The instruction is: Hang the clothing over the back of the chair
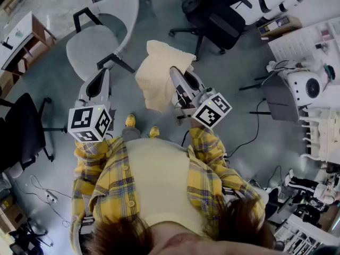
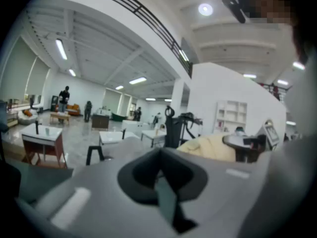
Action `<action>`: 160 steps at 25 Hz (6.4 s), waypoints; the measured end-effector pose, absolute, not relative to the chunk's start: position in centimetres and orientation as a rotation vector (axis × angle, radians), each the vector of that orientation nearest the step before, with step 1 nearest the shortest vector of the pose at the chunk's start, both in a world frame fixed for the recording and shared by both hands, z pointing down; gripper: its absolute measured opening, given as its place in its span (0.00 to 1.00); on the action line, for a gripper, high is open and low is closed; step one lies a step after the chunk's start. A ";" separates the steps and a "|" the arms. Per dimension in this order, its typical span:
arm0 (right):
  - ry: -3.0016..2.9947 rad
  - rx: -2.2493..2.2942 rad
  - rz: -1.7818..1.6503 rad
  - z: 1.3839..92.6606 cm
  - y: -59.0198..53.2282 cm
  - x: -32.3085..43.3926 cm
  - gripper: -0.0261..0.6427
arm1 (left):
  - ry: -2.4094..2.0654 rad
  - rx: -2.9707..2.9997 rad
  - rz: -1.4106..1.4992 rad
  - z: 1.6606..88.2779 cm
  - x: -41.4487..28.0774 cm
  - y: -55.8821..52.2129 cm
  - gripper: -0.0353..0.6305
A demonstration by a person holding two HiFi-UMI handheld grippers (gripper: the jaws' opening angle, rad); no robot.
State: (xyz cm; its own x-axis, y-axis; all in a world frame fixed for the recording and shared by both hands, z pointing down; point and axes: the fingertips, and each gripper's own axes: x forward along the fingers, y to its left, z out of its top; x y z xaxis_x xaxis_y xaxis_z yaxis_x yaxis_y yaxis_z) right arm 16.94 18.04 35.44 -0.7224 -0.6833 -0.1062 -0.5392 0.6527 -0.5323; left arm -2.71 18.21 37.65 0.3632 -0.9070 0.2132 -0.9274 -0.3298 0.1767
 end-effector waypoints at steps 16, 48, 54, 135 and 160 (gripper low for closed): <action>2.554 -0.974 -0.714 35.2 15.8 13.4 0.12 | -1.596 2.365 0.120 38.4 -6.0 16.6 0.06; 2.568 -0.832 -0.600 31.1 0.1 5.7 0.12 | -1.690 2.329 0.142 38.6 -9.7 3.8 0.06; 2.597 -0.740 -0.613 30.9 -3.7 5.9 0.12 | -1.743 2.289 0.149 38.5 -8.3 0.5 0.06; 2.695 -1.386 -0.438 42.1 -27.7 2.7 0.12 | -1.549 2.335 0.241 42.1 -11.7 -22.2 0.06; 2.983 -1.224 -0.619 49.5 -28.9 -0.4 0.12 | -1.544 2.302 0.293 43.6 -10.9 -22.7 0.06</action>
State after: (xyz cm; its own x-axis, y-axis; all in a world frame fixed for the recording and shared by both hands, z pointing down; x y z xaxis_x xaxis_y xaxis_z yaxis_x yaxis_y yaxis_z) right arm -0.43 -28.93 49.52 -0.7136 -0.6472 0.2681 -0.7004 0.6529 -0.2882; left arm -10.92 -22.73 43.63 0.3842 -0.8500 0.3605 -0.9229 -0.3434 0.1739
